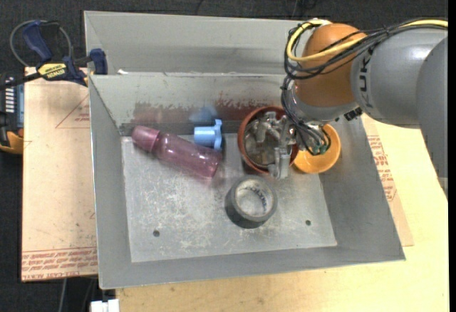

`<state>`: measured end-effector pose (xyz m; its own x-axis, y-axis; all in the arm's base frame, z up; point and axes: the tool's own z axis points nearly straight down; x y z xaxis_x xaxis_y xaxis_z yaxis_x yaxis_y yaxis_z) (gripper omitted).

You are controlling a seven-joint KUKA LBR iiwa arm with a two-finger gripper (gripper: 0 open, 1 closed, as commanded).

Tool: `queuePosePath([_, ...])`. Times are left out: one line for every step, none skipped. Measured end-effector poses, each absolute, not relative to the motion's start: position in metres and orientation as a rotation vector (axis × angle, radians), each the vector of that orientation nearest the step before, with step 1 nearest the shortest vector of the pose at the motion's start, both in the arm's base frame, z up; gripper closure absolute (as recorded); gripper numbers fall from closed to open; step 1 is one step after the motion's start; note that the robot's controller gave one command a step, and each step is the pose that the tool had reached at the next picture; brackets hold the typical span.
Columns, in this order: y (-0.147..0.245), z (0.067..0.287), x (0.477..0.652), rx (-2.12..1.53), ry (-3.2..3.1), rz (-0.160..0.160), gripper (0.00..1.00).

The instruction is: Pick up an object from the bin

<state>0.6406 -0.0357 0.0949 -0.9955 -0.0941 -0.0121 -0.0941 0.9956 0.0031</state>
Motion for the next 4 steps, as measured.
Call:
queuePosePath([-0.031, 0.101, 0.647, -0.102, 3.124, 0.005, 0.0])
queuePosePath([-0.042, 0.183, 0.654, -0.136, 3.111, 0.002, 0.0])
queuePosePath([-0.04, 0.152, 0.644, -0.095, 3.129, 0.006, 0.0])
queuePosePath([-0.042, 0.267, 0.635, -0.054, 3.116, 0.006, 0.0])
